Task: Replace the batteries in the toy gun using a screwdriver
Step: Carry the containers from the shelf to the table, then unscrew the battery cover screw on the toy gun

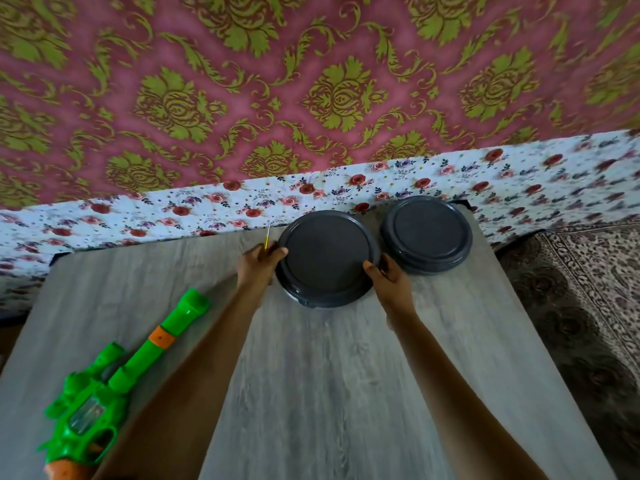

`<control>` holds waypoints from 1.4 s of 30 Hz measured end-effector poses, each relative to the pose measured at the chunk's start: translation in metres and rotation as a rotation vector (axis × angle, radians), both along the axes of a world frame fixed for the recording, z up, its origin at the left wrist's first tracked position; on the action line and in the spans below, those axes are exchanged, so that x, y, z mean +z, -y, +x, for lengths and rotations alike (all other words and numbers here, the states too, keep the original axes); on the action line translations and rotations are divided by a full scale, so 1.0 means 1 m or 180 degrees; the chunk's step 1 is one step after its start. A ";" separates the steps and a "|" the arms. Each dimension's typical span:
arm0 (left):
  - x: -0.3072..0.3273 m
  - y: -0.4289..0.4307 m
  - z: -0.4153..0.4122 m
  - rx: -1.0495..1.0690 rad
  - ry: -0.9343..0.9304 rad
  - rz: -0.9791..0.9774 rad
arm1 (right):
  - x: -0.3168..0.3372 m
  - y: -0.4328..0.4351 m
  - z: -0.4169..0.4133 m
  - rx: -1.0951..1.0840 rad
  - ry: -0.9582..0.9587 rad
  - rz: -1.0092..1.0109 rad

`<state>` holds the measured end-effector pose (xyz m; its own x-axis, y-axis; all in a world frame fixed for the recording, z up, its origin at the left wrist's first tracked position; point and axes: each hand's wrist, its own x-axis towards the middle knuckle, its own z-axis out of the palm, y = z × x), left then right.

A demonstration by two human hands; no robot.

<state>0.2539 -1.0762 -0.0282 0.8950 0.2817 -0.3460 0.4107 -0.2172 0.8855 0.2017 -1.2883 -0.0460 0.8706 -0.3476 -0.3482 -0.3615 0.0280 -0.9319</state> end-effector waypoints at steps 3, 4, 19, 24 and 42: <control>-0.002 0.001 -0.007 0.0110 0.0021 0.0143 | 0.004 -0.004 -0.009 -0.0033 0.0051 0.0078; -0.004 0.000 -0.012 0.0296 0.0062 0.0141 | 0.006 -0.006 -0.015 -0.0072 0.0086 0.0068; -0.059 -0.055 -0.150 -0.0562 0.1009 0.0146 | -0.041 -0.079 -0.145 0.0928 0.0924 -0.1901; -0.080 -0.061 -0.163 -0.0944 0.1627 0.0083 | -0.069 -0.071 -0.165 0.1458 0.1318 -0.3074; -0.060 -0.131 -0.347 -0.0137 0.1612 0.0131 | -0.047 -0.131 -0.290 0.2129 0.1086 -0.3546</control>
